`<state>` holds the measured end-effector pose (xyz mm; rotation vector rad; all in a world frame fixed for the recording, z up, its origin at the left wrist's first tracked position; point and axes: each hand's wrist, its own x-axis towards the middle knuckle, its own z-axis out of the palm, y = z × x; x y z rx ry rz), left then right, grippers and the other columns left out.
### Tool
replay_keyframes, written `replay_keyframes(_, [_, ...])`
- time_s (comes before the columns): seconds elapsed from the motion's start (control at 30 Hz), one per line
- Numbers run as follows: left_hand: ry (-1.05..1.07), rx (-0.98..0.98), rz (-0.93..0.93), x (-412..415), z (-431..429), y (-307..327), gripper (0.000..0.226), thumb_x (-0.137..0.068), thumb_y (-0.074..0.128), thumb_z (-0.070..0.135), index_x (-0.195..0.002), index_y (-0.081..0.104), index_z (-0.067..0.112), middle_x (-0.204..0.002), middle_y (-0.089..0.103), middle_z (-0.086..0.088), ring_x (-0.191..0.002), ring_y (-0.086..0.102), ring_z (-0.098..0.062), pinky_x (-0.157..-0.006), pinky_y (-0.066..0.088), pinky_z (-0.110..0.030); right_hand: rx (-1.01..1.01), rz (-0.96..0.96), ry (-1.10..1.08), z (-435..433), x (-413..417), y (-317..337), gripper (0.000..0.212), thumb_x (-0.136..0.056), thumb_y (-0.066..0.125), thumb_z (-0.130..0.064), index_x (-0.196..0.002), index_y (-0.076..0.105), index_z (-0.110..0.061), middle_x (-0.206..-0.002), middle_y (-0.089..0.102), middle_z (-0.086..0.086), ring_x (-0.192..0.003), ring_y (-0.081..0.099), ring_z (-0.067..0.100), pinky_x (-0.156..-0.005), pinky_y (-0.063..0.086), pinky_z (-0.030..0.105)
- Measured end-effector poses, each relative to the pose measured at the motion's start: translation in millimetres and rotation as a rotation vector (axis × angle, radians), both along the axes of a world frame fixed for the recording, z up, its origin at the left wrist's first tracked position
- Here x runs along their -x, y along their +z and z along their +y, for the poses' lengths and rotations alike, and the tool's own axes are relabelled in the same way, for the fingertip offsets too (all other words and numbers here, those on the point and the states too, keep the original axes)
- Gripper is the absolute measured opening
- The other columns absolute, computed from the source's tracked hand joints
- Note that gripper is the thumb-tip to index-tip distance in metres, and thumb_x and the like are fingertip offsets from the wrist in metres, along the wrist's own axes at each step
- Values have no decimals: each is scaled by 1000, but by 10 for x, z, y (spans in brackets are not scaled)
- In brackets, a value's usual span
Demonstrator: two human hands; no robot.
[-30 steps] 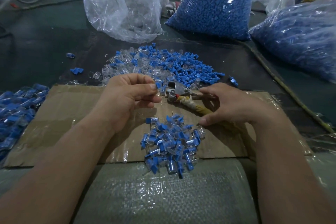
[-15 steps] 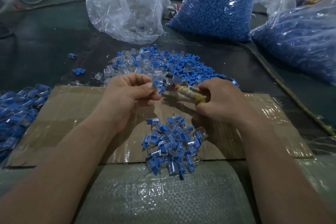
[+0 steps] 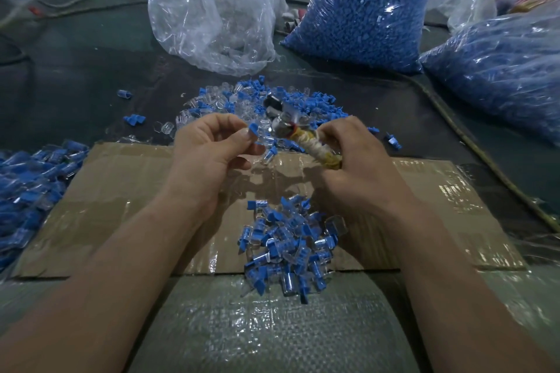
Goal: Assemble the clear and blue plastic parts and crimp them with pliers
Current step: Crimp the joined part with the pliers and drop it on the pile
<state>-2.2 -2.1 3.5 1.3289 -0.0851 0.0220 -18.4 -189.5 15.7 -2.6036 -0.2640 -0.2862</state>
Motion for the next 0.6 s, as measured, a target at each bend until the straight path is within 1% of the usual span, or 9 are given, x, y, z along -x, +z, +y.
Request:
replay_keyframes(0.07, [3, -21, -32, -3, 6, -10, 10, -83, 57, 0, -80, 58, 9, -69, 68, -1, -64, 67, -10, -50, 49, -15, 21, 30, 18, 19, 4, -2, 32, -76, 60, -10, -97, 40, -25, -95, 36, -7, -83, 36, 7, -63, 27, 22])
replay_keyframes(0.2, [6, -51, -71, -15, 5, -20, 13, -82, 58, -1, -79, 58, 11, -68, 69, 1, -65, 67, -11, -51, 48, -15, 23, 63, 38, 42, 16, -1, 30, -78, 62, -15, -98, 42, -24, -94, 38, -7, -83, 38, 8, -65, 33, 17])
replay_keyframes(0.27, [9, -52, -79, -19, 4, -26, 14, -82, 58, -1, -78, 59, 12, -68, 69, 2, -65, 67, -10, -50, 48, -15, 21, 69, 38, 43, 19, 8, 30, -78, 62, -16, -98, 42, -25, -92, 37, -8, -81, 38, 8, -66, 31, 13])
replay_keyframes(0.4, [18, -50, -83, -12, 3, -35, 15, -83, 58, -2, -79, 59, 12, -68, 69, 2, -65, 67, -10, -51, 47, -15, 32, 90, 52, 57, 22, 3, 31, -78, 64, -16, -97, 42, -26, -89, 37, -11, -80, 38, 7, -65, 29, 10])
replay_keyframes(0.6, [12, -73, -111, 18, -9, -6, 15, -83, 57, -3, -78, 58, 11, -66, 68, 3, -63, 66, -8, -52, 48, -15, 67, 104, 74, 55, 34, 29, 28, -77, 63, -16, -91, 41, -27, -81, 34, -18, -75, 35, -5, -63, 26, 12])
